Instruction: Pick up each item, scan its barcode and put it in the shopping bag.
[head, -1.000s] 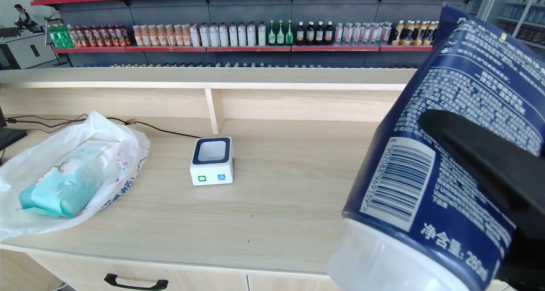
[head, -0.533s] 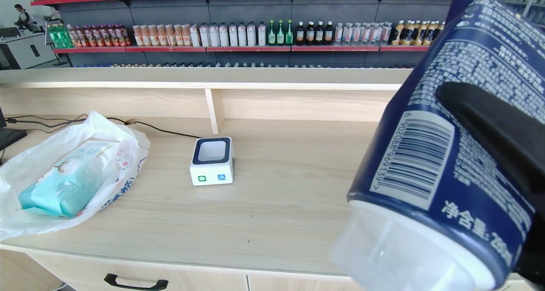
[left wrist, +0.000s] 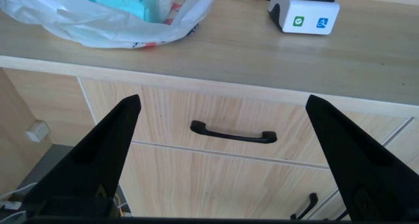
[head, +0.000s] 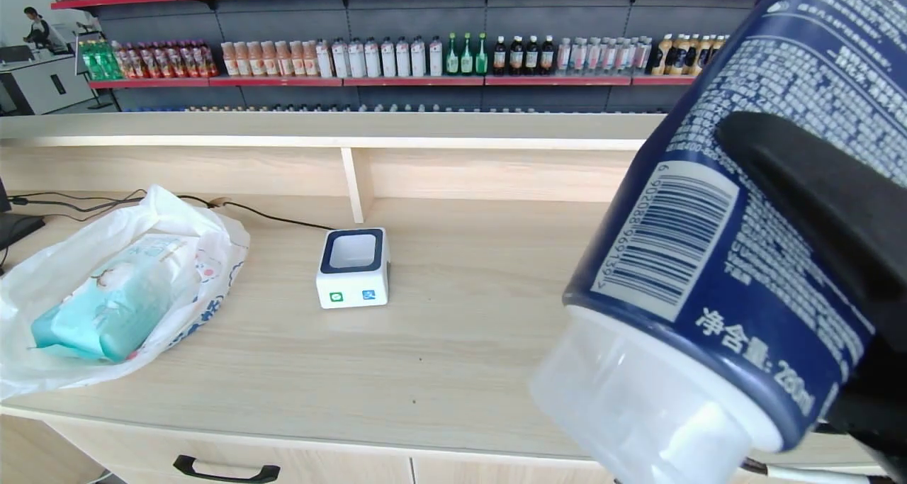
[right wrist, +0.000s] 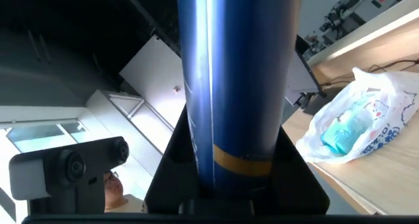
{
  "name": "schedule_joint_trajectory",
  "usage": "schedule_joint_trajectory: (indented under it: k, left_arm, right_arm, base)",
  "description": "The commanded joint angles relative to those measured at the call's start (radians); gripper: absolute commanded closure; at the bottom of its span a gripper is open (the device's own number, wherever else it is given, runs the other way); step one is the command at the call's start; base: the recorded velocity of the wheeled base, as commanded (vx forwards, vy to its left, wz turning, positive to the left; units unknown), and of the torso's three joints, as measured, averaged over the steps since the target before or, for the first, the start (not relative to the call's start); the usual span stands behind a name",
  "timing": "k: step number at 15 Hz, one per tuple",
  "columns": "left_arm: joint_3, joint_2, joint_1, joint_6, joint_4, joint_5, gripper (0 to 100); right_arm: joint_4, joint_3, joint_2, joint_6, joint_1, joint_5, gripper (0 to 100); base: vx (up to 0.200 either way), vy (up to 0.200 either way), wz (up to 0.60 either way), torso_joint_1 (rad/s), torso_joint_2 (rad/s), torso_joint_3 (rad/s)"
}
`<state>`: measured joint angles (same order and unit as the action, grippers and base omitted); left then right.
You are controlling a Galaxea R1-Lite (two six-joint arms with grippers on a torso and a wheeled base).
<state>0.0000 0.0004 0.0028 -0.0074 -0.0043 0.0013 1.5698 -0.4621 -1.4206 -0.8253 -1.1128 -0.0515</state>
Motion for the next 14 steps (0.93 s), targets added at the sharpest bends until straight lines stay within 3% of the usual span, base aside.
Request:
schedule_joint_trajectory:
  k: [1,4,6,7,9,11,14]
  left_arm:
    - [0.0,0.0,0.0,0.0,0.0,0.0,0]
    - [0.0,0.0,0.0,0.0,0.0,0.0,0]
    - [0.0,0.0,-0.001,0.0,0.0,0.0,0]
    - [0.0,0.0,-0.001,0.0,0.0,0.0,0]
    - [0.0,0.0,0.0,0.0,0.0,0.0,0]
    - [0.0,0.0,0.0,0.0,0.0,0.0,0]
    - [0.0,0.0,0.0,0.0,0.0,0.0,0]
  right_arm:
    - [0.001,-0.026,-0.026,0.034,0.001,-0.004,100]
    - [0.001,-0.001,-0.067,0.301,0.054,-0.005,100]
    - [0.001,0.03,-0.118,0.476,0.205,-0.001,100]
    - [0.001,0.019,-0.158,0.643,0.312,-0.005,100]
    - [0.001,0.016,-0.172,0.842,0.416,-0.016,100]
    - [0.001,0.031,-0.165,0.931,0.504,-0.033,100]
    - [0.001,0.025,-0.136,0.922,0.653,-0.09,100]
  base:
    - [0.0,0.0,0.0,0.0,0.0,0.0]
    - [0.0,0.0,0.0,0.0,0.0,0.0]
    - [0.0,0.0,0.0,0.0,0.0,0.0]
    - [0.0,0.0,0.0,0.0,0.0,0.0]
    - [0.0,0.0,0.0,0.0,0.0,0.0]
    - [0.0,0.0,0.0,0.0,0.0,0.0]
    - [0.0,0.0,0.0,0.0,0.0,0.0]
